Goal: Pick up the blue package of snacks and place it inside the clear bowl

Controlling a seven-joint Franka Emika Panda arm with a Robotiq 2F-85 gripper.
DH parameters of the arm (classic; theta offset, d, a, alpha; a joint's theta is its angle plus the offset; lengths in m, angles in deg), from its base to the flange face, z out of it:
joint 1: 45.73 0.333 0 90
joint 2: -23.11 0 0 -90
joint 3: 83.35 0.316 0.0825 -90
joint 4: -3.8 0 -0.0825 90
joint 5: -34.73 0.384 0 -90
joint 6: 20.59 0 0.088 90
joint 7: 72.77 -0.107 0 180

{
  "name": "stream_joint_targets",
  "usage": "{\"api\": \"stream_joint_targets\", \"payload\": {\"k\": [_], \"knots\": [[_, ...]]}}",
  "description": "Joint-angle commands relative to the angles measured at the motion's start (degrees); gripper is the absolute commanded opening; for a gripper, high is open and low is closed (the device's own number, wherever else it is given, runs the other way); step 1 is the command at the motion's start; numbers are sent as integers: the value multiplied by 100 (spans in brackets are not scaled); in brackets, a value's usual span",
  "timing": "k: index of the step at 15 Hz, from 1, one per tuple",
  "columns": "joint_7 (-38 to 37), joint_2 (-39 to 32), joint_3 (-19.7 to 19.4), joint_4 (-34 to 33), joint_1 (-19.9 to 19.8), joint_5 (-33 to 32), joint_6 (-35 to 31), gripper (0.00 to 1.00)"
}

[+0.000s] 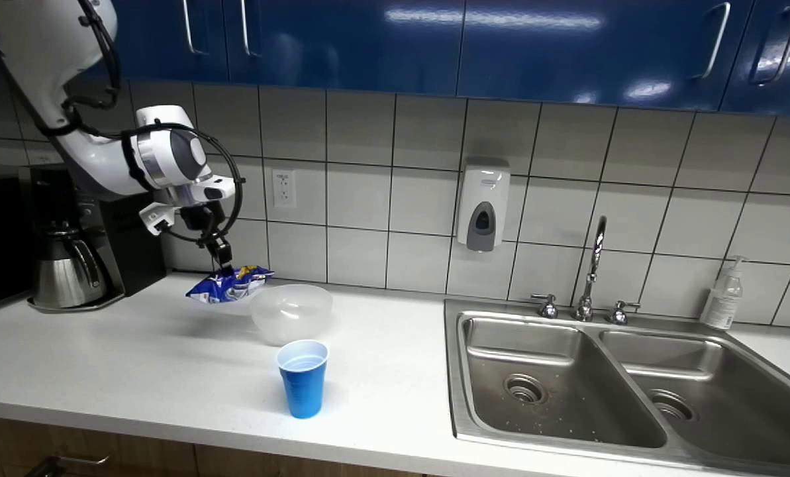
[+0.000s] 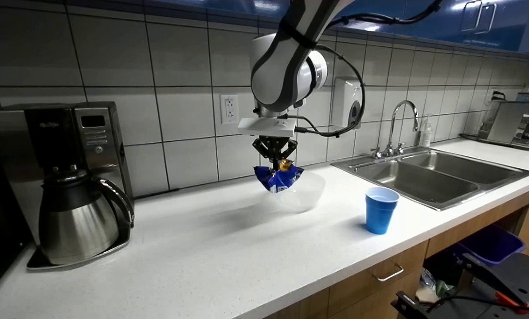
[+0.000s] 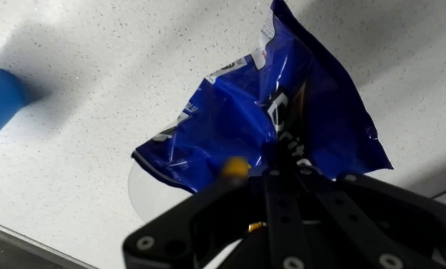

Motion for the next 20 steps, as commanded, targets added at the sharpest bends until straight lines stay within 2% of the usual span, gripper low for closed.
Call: {"api": "stream_joint_targets", "payload": {"k": [1,11,16,17,18,20], "knots": [[-275,-220,54,-527,-337,-19,438,0],[-307,-1522,12,-1889,-1252,527,836,0],[-312,-1992,1,-2321,-1307,864,823,0],[-310,-2037,-15,-2370,-1283,882,833,26],[-312,-2058,-25,-2389,-1259,897,837,27],[-326,-2029,-40,-2352,-1206,904,828,40]]}}
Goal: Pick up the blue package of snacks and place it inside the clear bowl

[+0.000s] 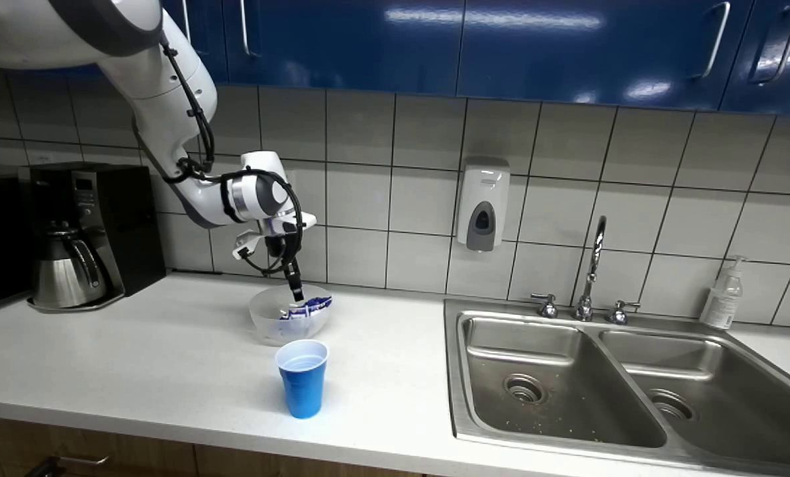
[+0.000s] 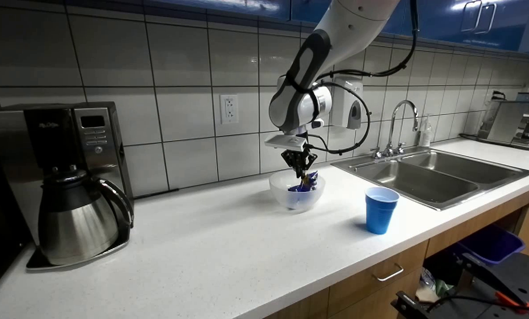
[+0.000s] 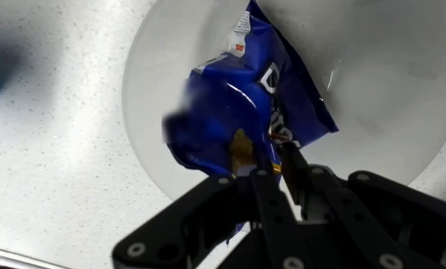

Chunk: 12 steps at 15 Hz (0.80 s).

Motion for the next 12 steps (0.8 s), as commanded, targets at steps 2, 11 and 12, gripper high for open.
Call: {"api": "stream_joint_targets", "payload": {"k": [2,11,12], "knots": [[-133,65,-20,-74,158,8,198,55],[111,1105,-28,1483,680,-569,-444,100],[82,1237,-43,1688,754,-694,-532,100]]}}
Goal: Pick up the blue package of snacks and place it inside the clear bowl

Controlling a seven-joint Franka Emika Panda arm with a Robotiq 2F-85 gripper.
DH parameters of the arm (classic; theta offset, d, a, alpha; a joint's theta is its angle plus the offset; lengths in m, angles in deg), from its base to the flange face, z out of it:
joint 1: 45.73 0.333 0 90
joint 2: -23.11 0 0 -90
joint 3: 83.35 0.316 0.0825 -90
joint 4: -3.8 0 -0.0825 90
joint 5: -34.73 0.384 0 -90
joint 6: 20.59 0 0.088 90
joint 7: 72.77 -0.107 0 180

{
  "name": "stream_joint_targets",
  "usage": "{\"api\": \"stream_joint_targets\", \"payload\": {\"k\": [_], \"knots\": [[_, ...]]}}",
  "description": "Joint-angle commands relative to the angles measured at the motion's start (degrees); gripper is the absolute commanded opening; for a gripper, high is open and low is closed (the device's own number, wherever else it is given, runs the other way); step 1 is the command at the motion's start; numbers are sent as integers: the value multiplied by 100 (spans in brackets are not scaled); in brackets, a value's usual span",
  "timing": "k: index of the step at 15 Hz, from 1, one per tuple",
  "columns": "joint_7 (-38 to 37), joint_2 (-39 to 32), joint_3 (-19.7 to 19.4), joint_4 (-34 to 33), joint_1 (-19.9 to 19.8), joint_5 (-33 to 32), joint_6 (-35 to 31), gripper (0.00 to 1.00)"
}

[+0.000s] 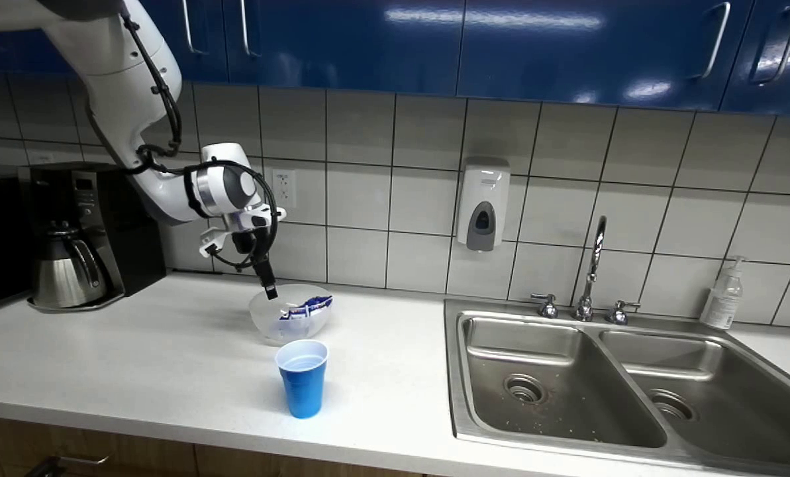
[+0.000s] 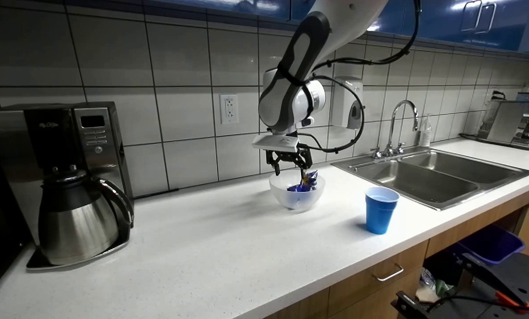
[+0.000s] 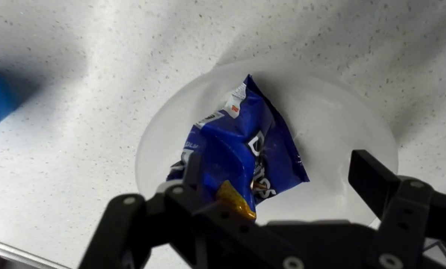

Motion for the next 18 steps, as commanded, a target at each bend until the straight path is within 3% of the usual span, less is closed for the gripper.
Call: {"api": "stream_joint_targets", "payload": {"k": [1,6,11,13,14,18], "knots": [[58,794,-34,1085,242,-444,-390,100],[108,1495,100,2281,407,-768,-982,100],[393,2157,300,3266,373,-802,-1011,100],[210,2286,271,3404,444,-986,-718,100],[221,1910,368,3080,315,-847,-910,100],[214,2084,399,3292,283,-937,-868,100]]}}
